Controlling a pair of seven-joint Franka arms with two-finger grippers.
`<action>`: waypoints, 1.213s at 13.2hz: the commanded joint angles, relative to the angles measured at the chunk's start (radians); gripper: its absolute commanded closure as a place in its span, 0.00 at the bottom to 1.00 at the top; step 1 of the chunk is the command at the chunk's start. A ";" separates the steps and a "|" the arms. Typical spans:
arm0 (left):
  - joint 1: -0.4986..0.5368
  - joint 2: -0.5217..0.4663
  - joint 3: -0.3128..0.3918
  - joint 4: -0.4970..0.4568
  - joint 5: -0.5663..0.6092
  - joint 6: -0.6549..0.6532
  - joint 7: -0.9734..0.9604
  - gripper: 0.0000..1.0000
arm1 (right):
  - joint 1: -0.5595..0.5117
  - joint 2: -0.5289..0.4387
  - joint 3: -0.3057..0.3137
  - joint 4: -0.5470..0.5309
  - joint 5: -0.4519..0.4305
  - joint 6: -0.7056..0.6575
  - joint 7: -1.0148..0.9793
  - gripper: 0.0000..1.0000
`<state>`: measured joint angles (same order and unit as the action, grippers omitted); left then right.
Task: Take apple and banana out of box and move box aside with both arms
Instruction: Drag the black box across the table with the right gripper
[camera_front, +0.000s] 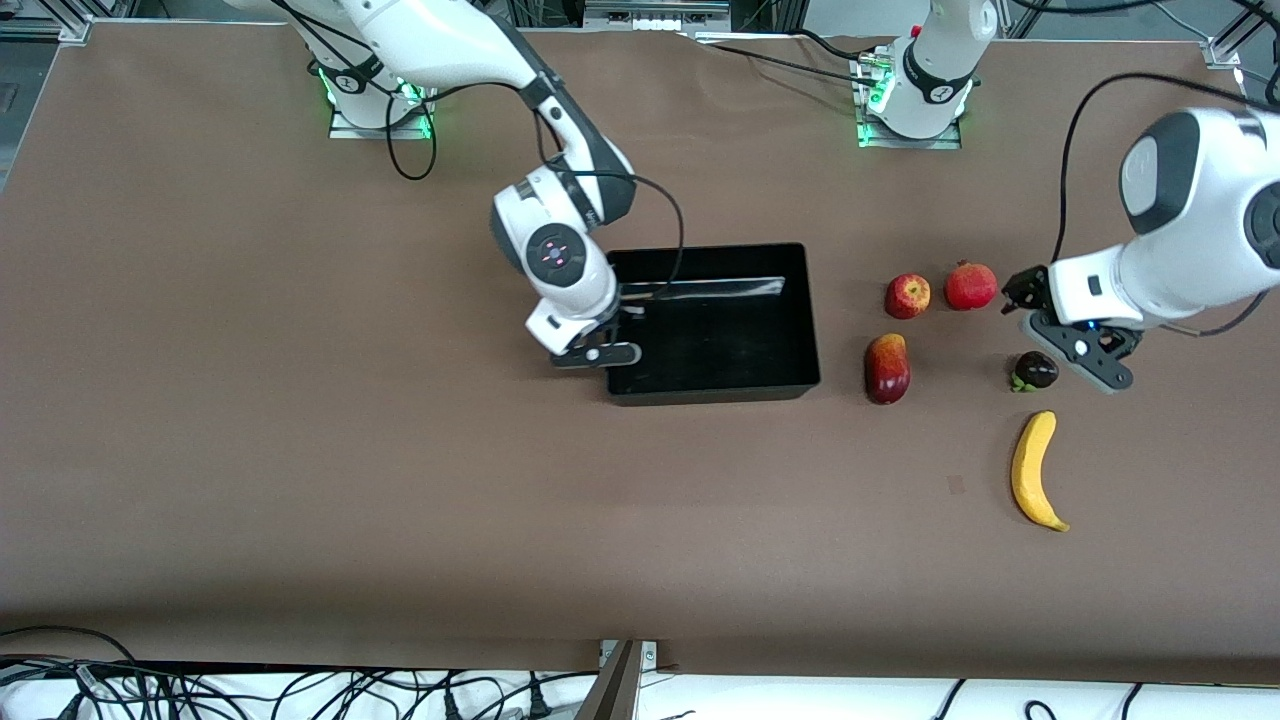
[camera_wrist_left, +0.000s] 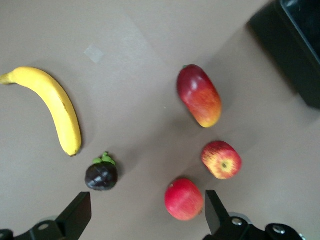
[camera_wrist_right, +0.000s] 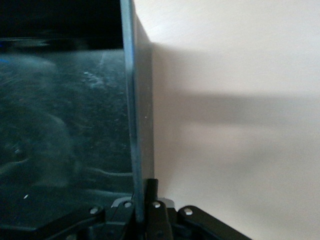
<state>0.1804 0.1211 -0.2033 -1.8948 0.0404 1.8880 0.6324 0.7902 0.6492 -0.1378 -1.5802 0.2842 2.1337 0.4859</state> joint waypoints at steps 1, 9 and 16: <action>-0.007 -0.105 0.002 -0.023 0.003 -0.044 -0.080 0.00 | 0.003 -0.138 -0.110 -0.017 -0.007 -0.173 -0.065 1.00; -0.147 -0.235 0.105 0.031 -0.033 -0.148 -0.523 0.00 | -0.125 -0.200 -0.523 -0.049 0.007 -0.385 -0.596 1.00; -0.157 -0.304 0.096 0.031 -0.047 -0.211 -0.654 0.00 | -0.322 -0.135 -0.517 -0.245 0.013 -0.142 -0.811 1.00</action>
<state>0.0313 -0.1551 -0.1056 -1.8692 0.0132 1.7041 0.0069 0.4620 0.5348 -0.6694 -1.7191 0.2825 1.8867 -0.2990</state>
